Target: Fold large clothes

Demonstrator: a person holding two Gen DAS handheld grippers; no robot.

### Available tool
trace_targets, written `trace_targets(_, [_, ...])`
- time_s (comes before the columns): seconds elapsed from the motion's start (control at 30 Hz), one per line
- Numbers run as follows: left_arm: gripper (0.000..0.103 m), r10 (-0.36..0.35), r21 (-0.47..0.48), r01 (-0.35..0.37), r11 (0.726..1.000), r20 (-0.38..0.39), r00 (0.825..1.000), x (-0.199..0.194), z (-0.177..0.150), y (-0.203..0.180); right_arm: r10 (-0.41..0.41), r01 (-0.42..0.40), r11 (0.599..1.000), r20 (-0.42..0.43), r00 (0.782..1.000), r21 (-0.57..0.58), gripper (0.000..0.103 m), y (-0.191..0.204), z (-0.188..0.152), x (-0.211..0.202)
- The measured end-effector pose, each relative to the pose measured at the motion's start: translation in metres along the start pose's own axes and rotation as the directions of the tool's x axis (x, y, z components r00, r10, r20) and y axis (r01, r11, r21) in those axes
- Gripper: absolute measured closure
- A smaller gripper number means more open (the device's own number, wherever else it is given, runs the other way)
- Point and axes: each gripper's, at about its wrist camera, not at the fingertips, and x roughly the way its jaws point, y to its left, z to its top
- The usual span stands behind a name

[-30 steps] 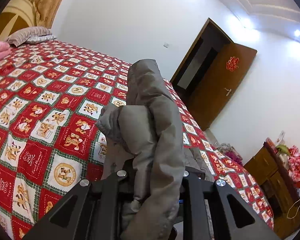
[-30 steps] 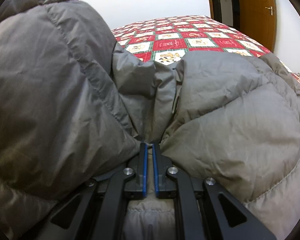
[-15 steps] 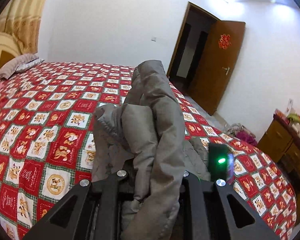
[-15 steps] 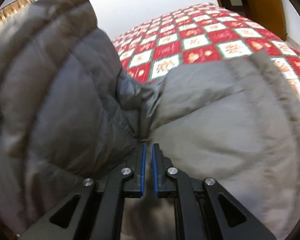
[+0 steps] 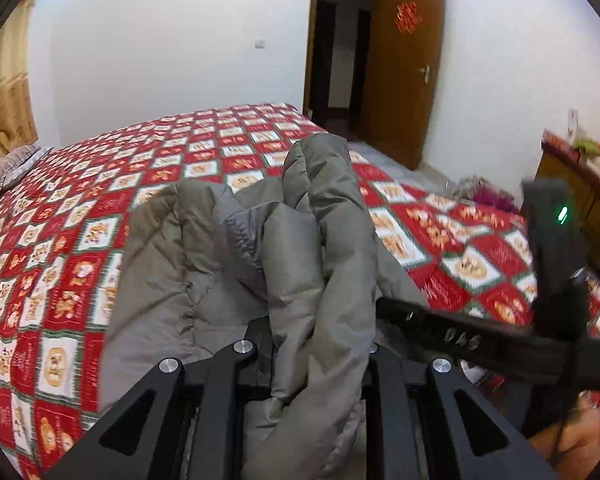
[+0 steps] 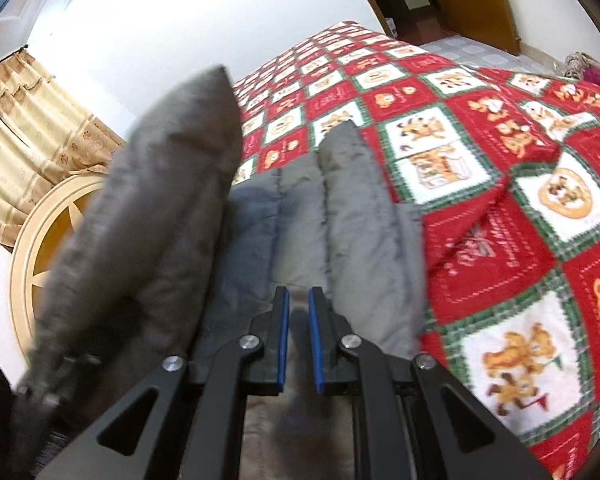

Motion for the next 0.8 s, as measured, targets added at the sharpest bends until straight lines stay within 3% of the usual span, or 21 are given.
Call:
trace_targets(0.3, [0.085, 0.02, 0.046, -0.02, 0.999, -0.008, 1.0, 0.027, -0.02, -0.032, 0.048, -0.048, 0.999, -0.004, 0.999, 0.006, 0.071, -0.018, 0.011, -0.017])
trace_targets(0.37, [0.085, 0.019, 0.053, -0.019, 0.998, 0.004, 1.0, 0.031, -0.026, -0.035, 0.073, -0.073, 0.997, 0.006, 0.997, 0.001, 0.052, -0.016, 0.017, -0.024])
trace_targets(0.4, [0.085, 0.02, 0.058, -0.02, 0.998, 0.011, 1.0, 0.031, -0.027, -0.037, 0.084, -0.084, 0.996, 0.013, 0.996, -0.001, 0.049, -0.016, 0.02, -0.027])
trace_targets(0.57, [0.085, 0.039, 0.123, -0.046, 0.991, 0.054, 0.998, 0.035, -0.041, -0.05, 0.093, -0.093, 0.993, -0.002, 0.996, -0.072, 0.046, -0.001, 0.034, -0.021])
trace_targets(0.67, [0.085, 0.041, 0.166, -0.053, 0.985, 0.077, 0.996, 0.035, -0.048, -0.057, 0.106, -0.117, 0.982, -0.078, 0.991, -0.15, 0.042, 0.016, 0.04, -0.004])
trace_targets(0.8, [0.071, 0.011, 0.219, -0.031, 0.975, 0.089, 0.996, 0.028, -0.056, -0.062, 0.068, -0.114, 0.953, -0.17, 0.983, -0.281, 0.04, 0.035, 0.042, 0.021])
